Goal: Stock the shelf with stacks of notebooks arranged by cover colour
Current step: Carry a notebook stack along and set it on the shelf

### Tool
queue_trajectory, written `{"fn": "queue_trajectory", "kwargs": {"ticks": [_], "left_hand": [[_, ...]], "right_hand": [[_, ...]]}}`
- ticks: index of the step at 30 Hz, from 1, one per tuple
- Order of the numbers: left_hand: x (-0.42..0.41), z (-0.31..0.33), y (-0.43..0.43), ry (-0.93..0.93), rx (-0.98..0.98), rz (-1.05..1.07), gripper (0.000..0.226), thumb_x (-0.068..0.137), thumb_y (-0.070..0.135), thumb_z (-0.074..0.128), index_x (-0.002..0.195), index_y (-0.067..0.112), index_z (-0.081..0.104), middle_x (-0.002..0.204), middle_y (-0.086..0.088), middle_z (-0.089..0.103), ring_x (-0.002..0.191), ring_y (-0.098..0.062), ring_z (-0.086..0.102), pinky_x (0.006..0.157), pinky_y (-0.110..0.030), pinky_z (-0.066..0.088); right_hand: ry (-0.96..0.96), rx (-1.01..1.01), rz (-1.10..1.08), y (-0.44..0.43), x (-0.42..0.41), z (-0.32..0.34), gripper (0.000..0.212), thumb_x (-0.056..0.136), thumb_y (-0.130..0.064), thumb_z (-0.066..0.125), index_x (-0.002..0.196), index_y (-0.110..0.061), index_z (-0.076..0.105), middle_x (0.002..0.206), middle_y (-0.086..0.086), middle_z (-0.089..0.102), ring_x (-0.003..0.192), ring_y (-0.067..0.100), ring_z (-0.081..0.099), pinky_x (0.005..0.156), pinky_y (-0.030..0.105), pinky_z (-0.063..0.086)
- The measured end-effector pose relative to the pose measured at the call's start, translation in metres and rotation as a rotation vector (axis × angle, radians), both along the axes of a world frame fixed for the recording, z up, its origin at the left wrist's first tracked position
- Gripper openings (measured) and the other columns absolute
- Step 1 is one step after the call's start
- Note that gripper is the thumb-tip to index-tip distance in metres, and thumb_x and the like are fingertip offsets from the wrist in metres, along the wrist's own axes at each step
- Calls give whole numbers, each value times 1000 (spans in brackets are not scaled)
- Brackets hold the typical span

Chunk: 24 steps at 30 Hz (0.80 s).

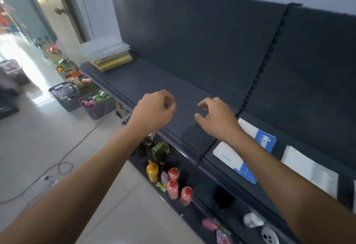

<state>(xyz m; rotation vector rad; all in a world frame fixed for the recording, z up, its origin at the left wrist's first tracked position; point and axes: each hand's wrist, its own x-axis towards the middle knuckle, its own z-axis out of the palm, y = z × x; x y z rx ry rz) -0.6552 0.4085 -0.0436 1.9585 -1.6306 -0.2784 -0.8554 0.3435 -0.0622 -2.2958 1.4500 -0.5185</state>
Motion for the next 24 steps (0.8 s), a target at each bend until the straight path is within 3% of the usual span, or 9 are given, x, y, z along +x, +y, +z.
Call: {"fn": "queue_trajectory", "kwargs": {"ticks": [5, 10, 14, 21, 24], "left_hand": [[97, -6, 11, -37, -33, 48, 26, 96, 42, 56, 116, 27, 65, 82, 28, 57, 85, -8, 64, 81, -31, 55], [174, -8, 20, -18, -17, 90, 28, 97, 39, 56, 118, 23, 66, 94, 13, 68, 87, -8, 66, 83, -37, 58], [228, -8, 20, 14, -55, 166, 20, 97, 34, 58, 111, 25, 68, 89, 16, 65, 81, 2, 62, 75, -29, 55], [322, -5, -22, 2, -96, 214, 21, 98, 34, 55, 111, 25, 69, 86, 20, 62, 79, 5, 62, 67, -20, 50], [362, -4, -50, -8, -92, 212, 24, 98, 36, 54, 113, 24, 70, 89, 16, 66, 81, 2, 63, 73, -26, 55]], "right_hand": [[-44, 10, 55, -6, 94, -1, 33, 90, -44, 58, 121, -30, 58, 117, -8, 51, 92, 14, 60, 76, 35, 51], [-43, 11, 131, -21, 173, 8, 31, 91, -40, 60, 119, -28, 60, 116, -7, 54, 90, 15, 61, 80, 33, 48], [-38, 10, 201, -38, 234, 14, 31, 92, -41, 60, 120, -27, 60, 115, -7, 57, 93, 15, 61, 85, 36, 51], [-49, 31, 258, -88, 337, 11, 30, 93, -39, 62, 120, -26, 61, 113, -8, 59, 91, 13, 62, 85, 36, 52], [-66, 62, 266, -116, 378, 8, 29, 93, -38, 63, 120, -27, 60, 111, -9, 59, 91, 11, 62, 84, 36, 54]]}}
